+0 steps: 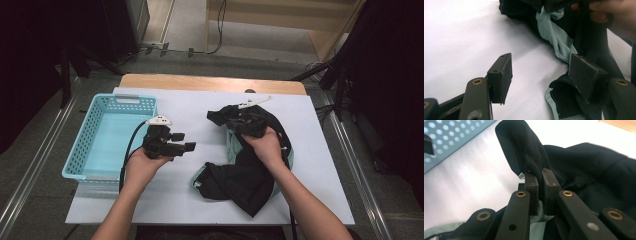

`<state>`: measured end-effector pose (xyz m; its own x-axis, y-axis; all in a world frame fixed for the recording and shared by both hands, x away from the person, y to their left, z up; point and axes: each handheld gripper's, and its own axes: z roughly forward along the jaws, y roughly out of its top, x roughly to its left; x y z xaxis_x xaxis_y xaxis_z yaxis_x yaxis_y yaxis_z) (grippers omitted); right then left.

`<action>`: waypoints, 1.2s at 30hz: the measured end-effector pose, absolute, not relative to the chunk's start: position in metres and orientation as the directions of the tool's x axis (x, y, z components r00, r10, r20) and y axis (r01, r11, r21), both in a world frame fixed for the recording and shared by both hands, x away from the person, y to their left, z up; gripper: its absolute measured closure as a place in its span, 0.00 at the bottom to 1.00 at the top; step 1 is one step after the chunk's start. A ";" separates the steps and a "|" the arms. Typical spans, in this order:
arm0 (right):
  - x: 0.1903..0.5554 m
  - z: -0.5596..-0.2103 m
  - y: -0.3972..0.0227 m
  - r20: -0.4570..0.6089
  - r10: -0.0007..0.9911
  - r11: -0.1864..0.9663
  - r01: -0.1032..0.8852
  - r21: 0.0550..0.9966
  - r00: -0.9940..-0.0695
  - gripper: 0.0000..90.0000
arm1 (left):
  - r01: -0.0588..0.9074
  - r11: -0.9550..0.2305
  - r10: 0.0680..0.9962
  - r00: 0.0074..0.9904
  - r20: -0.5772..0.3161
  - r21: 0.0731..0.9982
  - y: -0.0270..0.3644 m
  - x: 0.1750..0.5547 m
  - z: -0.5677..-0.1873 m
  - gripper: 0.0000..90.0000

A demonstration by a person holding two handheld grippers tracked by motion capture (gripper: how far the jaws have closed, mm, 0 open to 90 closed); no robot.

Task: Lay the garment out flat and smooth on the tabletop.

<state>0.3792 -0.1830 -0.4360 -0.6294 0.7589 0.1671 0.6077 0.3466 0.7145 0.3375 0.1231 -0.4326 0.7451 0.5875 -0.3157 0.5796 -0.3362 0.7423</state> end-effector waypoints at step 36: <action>0.353 -0.405 -0.297 0.219 0.858 0.149 0.632 0.761 -0.465 0.92 | 0.563 -0.369 0.544 0.776 -0.320 0.740 0.098 0.351 -0.435 0.40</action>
<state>0.3530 -0.2967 -0.4051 -0.4653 0.8577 0.2188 0.6317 0.1486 0.7608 0.3508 0.0978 -0.4346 0.7760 0.5437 -0.3196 0.5630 -0.3688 0.7396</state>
